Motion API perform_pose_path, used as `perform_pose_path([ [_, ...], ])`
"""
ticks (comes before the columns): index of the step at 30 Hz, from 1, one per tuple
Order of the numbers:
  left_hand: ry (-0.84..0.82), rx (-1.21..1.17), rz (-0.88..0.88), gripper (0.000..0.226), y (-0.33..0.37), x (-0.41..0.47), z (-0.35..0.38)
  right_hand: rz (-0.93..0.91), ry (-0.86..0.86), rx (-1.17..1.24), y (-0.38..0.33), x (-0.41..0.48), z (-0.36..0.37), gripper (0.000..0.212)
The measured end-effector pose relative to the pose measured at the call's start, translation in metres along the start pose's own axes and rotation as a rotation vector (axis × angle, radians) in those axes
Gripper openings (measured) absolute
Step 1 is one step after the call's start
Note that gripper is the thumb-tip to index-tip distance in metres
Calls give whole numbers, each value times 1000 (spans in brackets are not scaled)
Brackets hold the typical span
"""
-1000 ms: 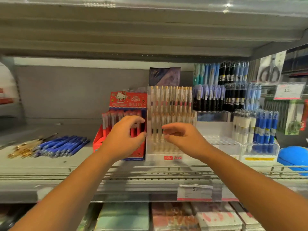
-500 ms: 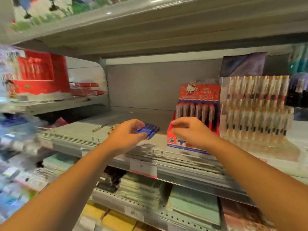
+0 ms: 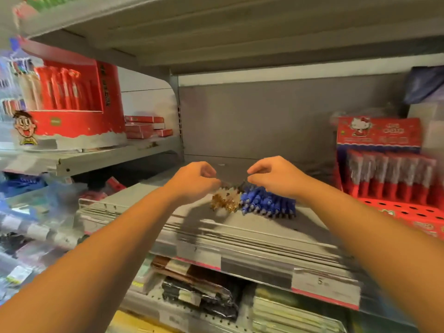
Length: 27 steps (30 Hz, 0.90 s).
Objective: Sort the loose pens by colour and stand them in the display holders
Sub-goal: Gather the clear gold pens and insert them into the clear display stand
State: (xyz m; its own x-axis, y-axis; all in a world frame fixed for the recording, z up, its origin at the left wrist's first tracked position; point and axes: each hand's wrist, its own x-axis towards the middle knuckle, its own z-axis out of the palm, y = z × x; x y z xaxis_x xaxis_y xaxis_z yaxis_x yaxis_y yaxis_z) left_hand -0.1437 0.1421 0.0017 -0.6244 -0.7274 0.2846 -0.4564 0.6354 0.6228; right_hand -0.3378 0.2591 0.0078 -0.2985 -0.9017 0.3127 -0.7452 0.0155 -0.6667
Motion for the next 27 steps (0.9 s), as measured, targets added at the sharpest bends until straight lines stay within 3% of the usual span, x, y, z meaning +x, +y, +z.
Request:
perform_pose_path([
  [2, -23, 56, -26, 29, -16, 19, -6, 9, -24, -65, -5, 17, 9, 5],
  [6, -108, 194, -166, 67, -39, 52, -4, 82, -165, -351, -7, 43, 18, 21],
  [11, -305, 341, -369, 78, -50, 79, 7, 115, -388, -619, -4, 68, 25, 31],
  [16, -496, 224, -472, 95, -33, 103, 24, 81, -501, -656, -1, 83, 28, 25],
  [20, -574, 272, -416, 72, -22, 117, 36, 68, -519, -641, 4, 84, 31, 30],
  [23, -642, 333, -436, 76, -23, 120, 33, 85, -501, -616, 8, 85, 32, 24],
  [27, -771, 405, -331, 70, -26, 126, 40, 168, -504, -591, 2, 83, 36, 24],
])
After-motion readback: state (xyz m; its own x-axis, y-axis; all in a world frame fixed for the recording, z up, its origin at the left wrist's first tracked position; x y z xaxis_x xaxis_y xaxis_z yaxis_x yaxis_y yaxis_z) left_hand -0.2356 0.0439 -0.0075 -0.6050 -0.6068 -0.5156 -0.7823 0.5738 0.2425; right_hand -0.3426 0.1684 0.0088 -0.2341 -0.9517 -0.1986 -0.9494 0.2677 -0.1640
